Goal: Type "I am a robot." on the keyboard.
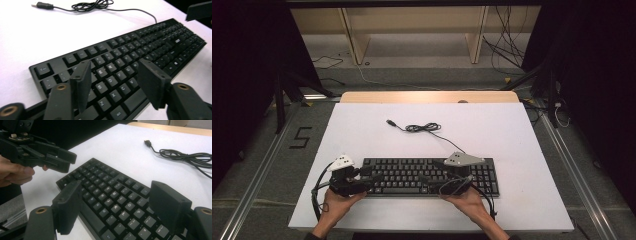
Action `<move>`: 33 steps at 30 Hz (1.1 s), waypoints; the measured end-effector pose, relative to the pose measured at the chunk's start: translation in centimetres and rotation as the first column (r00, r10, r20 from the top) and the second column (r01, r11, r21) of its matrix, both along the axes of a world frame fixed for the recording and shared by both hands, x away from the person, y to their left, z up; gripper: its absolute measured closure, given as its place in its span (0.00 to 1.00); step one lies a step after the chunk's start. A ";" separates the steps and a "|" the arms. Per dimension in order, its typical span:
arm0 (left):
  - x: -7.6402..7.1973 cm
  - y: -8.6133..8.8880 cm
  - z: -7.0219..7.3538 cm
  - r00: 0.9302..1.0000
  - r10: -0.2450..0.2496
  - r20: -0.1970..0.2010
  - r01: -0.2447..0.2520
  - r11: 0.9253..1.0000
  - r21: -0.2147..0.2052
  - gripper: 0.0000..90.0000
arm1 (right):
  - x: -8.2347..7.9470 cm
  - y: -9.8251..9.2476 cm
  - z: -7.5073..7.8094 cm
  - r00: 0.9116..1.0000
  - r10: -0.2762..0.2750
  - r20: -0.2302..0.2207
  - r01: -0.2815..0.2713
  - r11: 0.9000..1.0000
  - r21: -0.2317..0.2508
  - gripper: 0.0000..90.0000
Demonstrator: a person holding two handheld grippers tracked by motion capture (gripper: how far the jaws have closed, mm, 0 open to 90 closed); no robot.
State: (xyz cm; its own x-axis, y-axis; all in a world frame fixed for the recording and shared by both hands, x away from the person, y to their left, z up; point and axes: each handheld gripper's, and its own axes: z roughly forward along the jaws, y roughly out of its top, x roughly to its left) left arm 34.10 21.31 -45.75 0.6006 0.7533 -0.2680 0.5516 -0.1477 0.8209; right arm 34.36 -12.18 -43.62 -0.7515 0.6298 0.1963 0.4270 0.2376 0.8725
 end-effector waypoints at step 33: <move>-0.9 -2.2 0.2 0.993 -0.114 0.010 0.114 0.993 -0.004 0.33 | 0.0 0.0 0.0 1.000 -0.001 0.000 0.001 1.000 0.003 0.31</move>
